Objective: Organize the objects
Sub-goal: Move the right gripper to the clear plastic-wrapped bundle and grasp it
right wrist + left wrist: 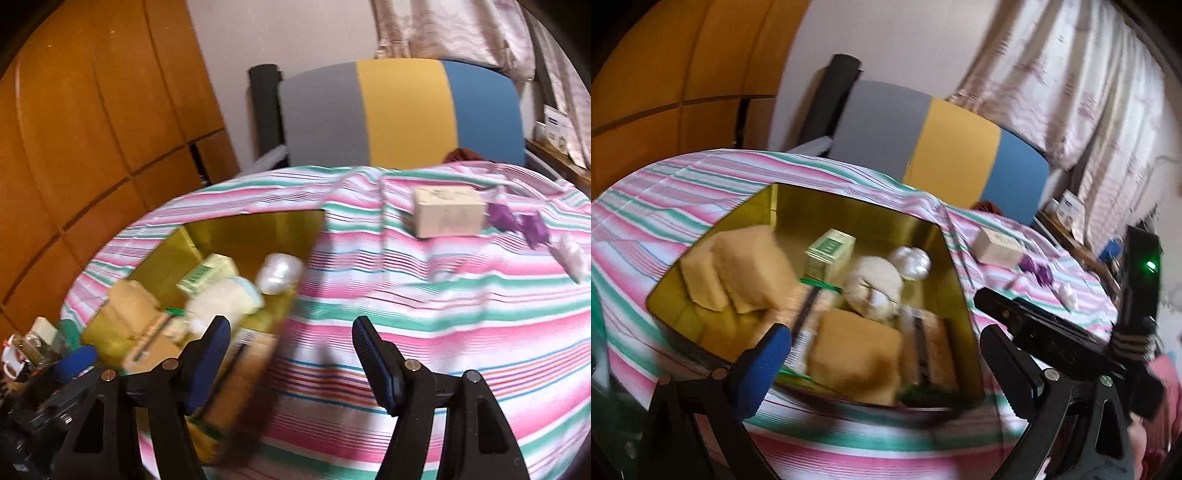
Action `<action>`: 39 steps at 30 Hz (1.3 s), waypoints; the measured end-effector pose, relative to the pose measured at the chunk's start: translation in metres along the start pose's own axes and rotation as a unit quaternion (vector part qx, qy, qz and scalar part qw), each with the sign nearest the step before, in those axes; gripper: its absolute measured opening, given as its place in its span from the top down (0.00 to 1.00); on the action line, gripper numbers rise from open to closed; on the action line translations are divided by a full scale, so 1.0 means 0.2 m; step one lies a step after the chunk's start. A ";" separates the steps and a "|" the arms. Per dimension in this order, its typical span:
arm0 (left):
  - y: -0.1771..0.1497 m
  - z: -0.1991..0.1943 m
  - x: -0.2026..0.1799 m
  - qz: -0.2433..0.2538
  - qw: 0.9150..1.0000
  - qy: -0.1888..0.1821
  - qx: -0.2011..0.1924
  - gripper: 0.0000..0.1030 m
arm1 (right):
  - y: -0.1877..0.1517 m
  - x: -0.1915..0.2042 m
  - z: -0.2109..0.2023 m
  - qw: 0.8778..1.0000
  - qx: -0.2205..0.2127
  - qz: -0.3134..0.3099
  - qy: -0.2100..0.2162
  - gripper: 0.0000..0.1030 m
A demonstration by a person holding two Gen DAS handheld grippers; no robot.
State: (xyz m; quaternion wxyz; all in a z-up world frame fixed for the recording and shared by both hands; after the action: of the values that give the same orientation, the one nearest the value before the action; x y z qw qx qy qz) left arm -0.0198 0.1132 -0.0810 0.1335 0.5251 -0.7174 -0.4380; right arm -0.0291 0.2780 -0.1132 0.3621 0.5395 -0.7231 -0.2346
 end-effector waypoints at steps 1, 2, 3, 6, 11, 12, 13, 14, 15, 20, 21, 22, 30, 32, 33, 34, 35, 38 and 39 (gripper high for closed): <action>-0.01 0.00 -0.03 0.008 1.000 -0.005 0.003 0.00 | -0.01 -0.05 0.00 1.000 0.002 0.006 -0.009 0.33; -0.02 0.01 -0.06 0.015 1.000 -0.008 0.005 0.00 | -0.01 -0.10 0.00 1.000 0.003 0.012 -0.015 0.33; -0.03 0.01 -0.10 0.024 1.000 -0.013 0.008 0.00 | -0.02 -0.14 -0.01 1.000 0.005 0.018 -0.022 0.33; -0.06 0.02 -0.19 0.043 0.999 -0.026 0.018 0.00 | -0.03 -0.30 -0.03 0.998 0.007 0.036 -0.048 0.33; -0.11 0.06 -0.35 0.084 0.995 -0.042 0.041 0.00 | -0.08 -0.58 -0.06 0.992 0.021 0.067 -0.106 0.32; -0.12 0.06 -0.38 0.090 0.994 -0.045 0.043 0.00 | -0.09 -0.65 -0.07 0.991 0.022 0.073 -0.113 0.32; -0.13 0.07 -0.42 0.098 0.993 -0.053 0.046 0.00 | -0.10 -0.70 -0.08 0.989 0.023 0.077 -0.121 0.32; -0.14 0.07 -0.46 0.103 0.992 -0.058 0.049 0.00 | -0.11 -0.76 -0.09 0.987 0.026 0.081 -0.133 0.32; -0.15 0.08 -0.50 0.109 0.990 -0.065 0.054 0.00 | -0.12 -0.83 -0.09 0.985 0.030 0.084 -0.145 0.32; -0.22 0.12 -0.69 0.145 0.982 -0.093 0.081 0.00 | -0.10 -1.17 -0.11 0.972 0.049 0.114 -0.198 0.32; -0.24 0.13 -0.72 0.152 0.980 -0.099 0.086 0.00 | -0.08 -1.25 -0.13 0.969 0.045 0.128 -0.206 0.32; -0.26 0.14 -0.76 0.158 0.977 -0.105 0.093 0.00 | -0.06 -1.33 -0.15 0.966 0.041 0.139 -0.214 0.32; -0.35 0.20 -0.88 0.172 0.969 -0.118 0.130 0.00 | 0.25 -1.73 -0.18 0.957 -0.020 0.136 -0.255 0.32; -0.36 0.21 -0.87 0.171 0.969 -0.117 0.134 0.00 | 0.33 -1.79 -0.15 0.955 -0.027 0.123 -0.269 0.32; -0.36 0.22 -0.87 0.170 0.970 -0.113 0.134 0.00 | 0.35 -1.81 -0.13 0.955 -0.029 0.121 -0.269 0.32; -0.36 0.22 -0.86 0.169 0.970 -0.111 0.135 0.00 | 0.37 -1.83 -0.12 0.956 -0.030 0.119 -0.268 0.32; -0.36 0.22 -0.85 0.167 0.970 -0.109 0.136 0.00 | 0.40 -1.84 -0.09 0.957 -0.030 0.115 -0.265 0.32; -0.34 0.25 -0.83 0.154 0.972 -0.103 0.142 0.00 | 0.41 -1.88 0.00 0.957 -0.021 0.111 -0.266 0.32; -0.34 0.26 -0.82 0.149 0.973 -0.102 0.145 0.00 | 0.41 -1.89 0.02 0.957 -0.022 0.112 -0.269 0.32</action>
State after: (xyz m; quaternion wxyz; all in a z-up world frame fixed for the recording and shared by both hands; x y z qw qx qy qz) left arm 0.0574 0.2768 -0.1197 0.0459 0.3790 -0.8533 -0.3552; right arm -0.0221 0.6618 -0.1581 0.1900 0.3644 -0.8440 -0.3445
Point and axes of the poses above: each gripper's, at about its wrist camera, not at the fingertips, and z roughly the way its jaws point, x to its left, y to its top, the point moved 9 cm from there along z, roughly the way its jaws point, and after that the axes turned 3 degrees about z, right-handed, at the moved point
